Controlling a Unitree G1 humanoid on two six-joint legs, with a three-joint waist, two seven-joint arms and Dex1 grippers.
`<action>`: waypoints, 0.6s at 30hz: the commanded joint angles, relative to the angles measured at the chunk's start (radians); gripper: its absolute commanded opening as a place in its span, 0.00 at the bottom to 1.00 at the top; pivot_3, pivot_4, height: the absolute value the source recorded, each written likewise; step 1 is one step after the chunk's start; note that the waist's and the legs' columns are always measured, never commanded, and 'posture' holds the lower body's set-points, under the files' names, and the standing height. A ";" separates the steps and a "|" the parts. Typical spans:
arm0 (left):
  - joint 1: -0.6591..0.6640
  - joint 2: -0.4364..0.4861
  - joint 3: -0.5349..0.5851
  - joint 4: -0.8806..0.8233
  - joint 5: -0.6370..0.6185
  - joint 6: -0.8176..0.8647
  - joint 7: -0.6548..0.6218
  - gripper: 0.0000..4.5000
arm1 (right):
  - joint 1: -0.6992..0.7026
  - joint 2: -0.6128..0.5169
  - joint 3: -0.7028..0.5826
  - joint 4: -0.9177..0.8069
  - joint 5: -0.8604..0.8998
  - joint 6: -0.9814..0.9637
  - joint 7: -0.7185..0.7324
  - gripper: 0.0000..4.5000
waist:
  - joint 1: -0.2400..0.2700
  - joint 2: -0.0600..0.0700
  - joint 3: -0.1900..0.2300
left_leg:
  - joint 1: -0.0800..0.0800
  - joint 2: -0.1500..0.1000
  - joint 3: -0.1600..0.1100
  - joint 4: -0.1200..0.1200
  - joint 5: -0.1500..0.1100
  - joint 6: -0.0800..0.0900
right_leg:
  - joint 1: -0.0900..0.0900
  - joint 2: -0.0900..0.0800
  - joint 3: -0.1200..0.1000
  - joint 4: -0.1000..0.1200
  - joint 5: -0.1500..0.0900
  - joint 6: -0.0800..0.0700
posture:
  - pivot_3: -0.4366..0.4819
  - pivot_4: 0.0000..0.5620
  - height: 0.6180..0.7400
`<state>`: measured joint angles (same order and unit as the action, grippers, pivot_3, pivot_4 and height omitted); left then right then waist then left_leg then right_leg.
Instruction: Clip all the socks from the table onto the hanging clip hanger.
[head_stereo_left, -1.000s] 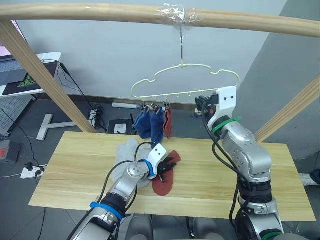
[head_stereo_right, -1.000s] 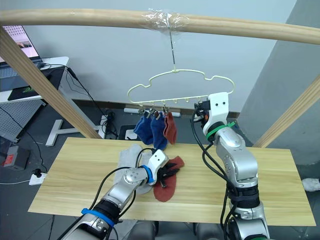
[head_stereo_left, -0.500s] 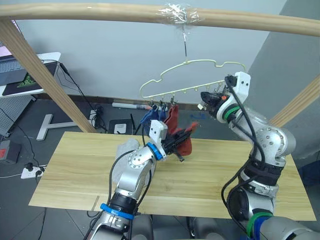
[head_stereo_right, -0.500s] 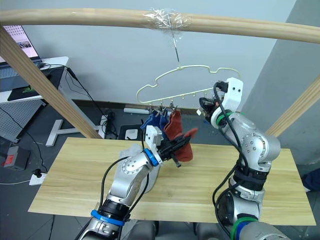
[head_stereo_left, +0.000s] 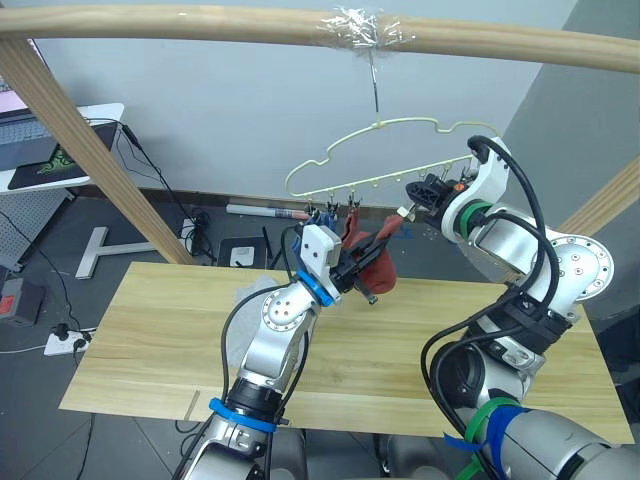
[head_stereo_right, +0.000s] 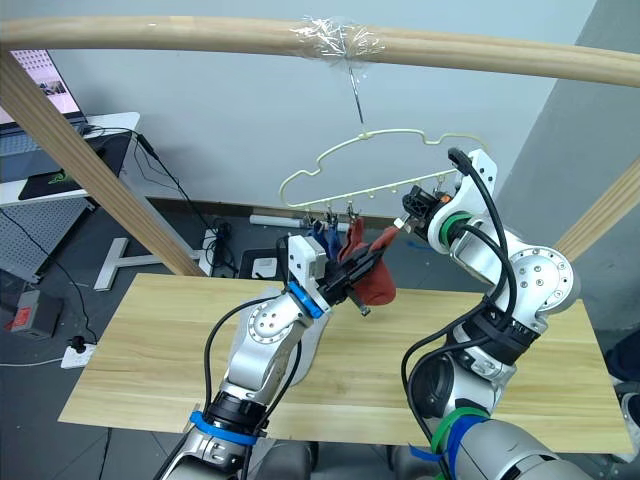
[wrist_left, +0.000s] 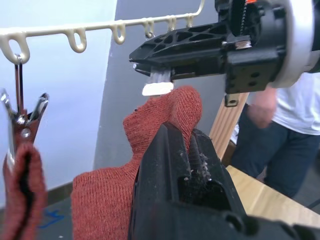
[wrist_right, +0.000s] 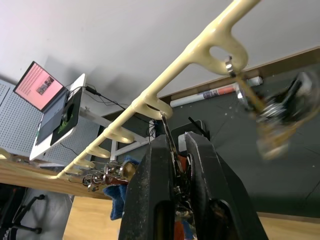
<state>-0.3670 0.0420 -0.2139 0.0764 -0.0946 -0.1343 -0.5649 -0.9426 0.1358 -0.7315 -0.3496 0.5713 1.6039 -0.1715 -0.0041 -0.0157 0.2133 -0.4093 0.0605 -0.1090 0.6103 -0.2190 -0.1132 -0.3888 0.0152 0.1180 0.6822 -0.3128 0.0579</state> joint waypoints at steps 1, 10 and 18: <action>-0.021 0.001 -0.022 -0.005 0.012 -0.047 -0.007 0.00 | -0.042 0.067 -0.045 -0.038 -0.005 0.010 -0.022 0.02 | 0.000 0.000 0.000 | 0.000 0.000 0.000 0.000 0.000 0.000 | 0.000 0.000 0.000 0.000 0.000 0.000 | 0.52 0.34 1.00; -0.048 0.009 -0.034 0.041 0.034 -0.108 -0.013 0.00 | -0.067 0.098 -0.064 -0.037 0.009 0.011 -0.051 0.02 | 0.000 0.000 0.000 | 0.000 0.000 0.000 0.000 0.000 0.000 | 0.000 0.000 0.000 0.000 0.000 0.000 | 0.52 0.35 1.00; -0.090 0.004 -0.032 0.089 0.086 -0.177 0.031 0.00 | -0.058 0.117 -0.056 -0.040 0.043 0.011 -0.079 0.02 | 0.000 0.000 0.000 | 0.000 0.000 0.000 0.000 0.000 0.000 | 0.000 0.000 0.000 0.000 0.000 0.000 | 0.52 0.35 1.00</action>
<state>-0.4371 0.0581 -0.2417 0.1762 -0.0191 -0.2770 -0.5516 -0.9700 0.1408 -0.7735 -0.3497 0.6013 1.6068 -0.2333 -0.0043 -0.0155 0.2134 -0.4097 0.0604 -0.1091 0.6102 -0.2190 -0.1132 -0.3889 0.0151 0.1179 0.6818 -0.3128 0.0579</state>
